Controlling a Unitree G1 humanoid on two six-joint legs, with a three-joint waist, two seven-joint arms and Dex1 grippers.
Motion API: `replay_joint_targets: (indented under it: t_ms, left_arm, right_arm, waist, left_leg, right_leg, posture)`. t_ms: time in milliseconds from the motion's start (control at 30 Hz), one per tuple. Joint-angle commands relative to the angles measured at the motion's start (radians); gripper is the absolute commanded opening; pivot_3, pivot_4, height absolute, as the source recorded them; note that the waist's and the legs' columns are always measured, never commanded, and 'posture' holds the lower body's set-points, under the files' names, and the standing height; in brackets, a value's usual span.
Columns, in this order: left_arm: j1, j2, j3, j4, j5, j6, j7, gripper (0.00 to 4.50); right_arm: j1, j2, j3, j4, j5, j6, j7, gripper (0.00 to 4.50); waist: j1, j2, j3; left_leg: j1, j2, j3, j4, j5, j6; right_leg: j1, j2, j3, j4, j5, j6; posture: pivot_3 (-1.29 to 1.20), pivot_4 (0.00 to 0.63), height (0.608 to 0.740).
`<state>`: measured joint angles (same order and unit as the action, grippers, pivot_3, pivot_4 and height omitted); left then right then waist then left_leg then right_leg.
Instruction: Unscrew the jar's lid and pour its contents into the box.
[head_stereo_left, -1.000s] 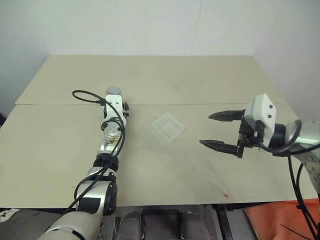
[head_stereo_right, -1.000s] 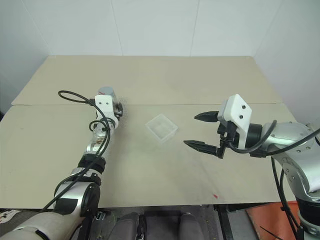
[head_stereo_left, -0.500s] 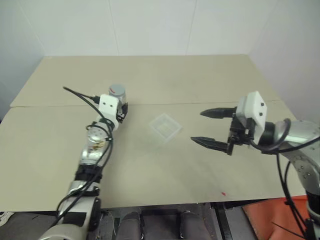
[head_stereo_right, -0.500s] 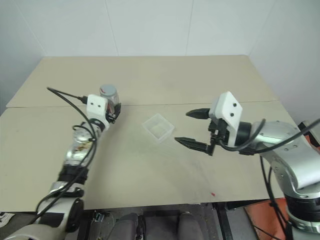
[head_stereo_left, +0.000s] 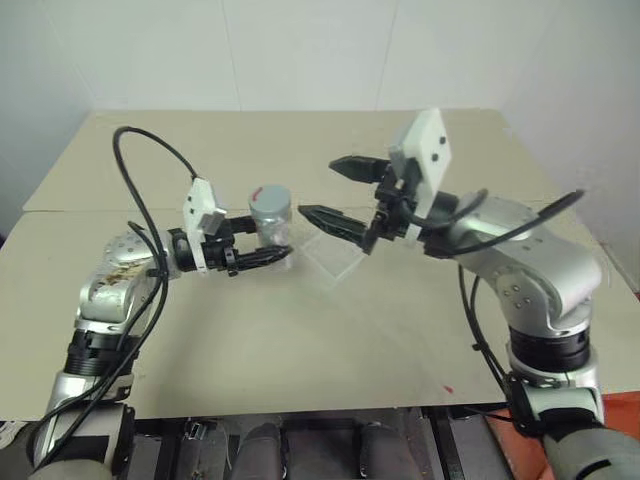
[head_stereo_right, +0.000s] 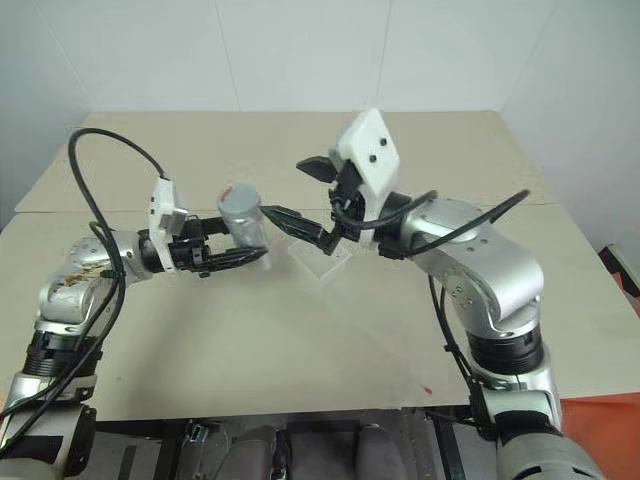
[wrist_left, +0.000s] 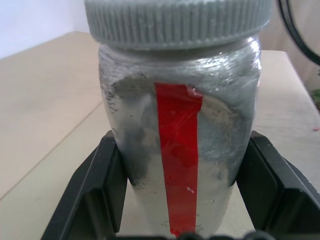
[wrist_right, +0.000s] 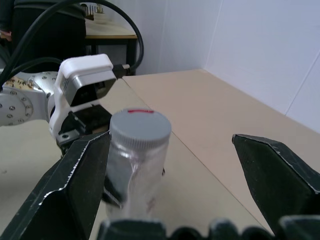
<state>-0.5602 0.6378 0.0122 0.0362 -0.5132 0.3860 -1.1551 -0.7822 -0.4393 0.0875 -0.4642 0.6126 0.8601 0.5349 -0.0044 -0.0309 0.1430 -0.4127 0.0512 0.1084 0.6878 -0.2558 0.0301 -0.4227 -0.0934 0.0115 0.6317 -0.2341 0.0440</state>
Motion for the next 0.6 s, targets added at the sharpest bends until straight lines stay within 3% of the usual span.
replay_joint_targets:
  t_ms: [33, 267, 600]
  left_arm:
    - [-0.048, -0.012, -0.002, -0.009, -0.009, -0.019, -0.028, 2.74]
    - [-0.068, -0.031, -0.022, -0.001, 0.018, -0.051, -0.059, 2.74]
    - [-0.054, -0.033, -0.024, -0.027, 0.026, -0.073, -0.064, 2.74]
  right_arm:
    - [-0.057, 0.04, 0.0, -0.009, 0.027, 0.033, -0.025, 4.5]
    - [-0.109, 0.114, 0.034, 0.014, 0.032, 0.097, -0.048, 4.5]
    - [-0.135, 0.12, 0.05, 0.067, 0.023, 0.143, -0.054, 4.5]
  waist:
    - [-0.001, 0.0, 0.0]
    - [-0.007, 0.0, 0.0]
    - [-0.008, 0.0, 0.0]
  left_leg:
    - [-0.001, 0.0, 0.0, 0.0, 0.0, 0.0]
    - [-0.001, 0.0, 0.0, 0.0, 0.0, 0.0]
    - [-0.001, 0.0, -0.001, 0.0, 0.0, 0.0]
  right_leg:
    - [0.0, 0.0, 0.0, 0.0, 0.0, 0.0]
    - [-0.001, 0.0, 0.0, 0.0, 0.0, 0.0]
    - [-0.001, 0.0, 0.0, 0.001, 0.0, 0.0]
  posture:
    - [0.0, 0.15, 0.74]
    - [0.0, 0.15, 0.74]
    - [0.0, 0.15, 0.74]
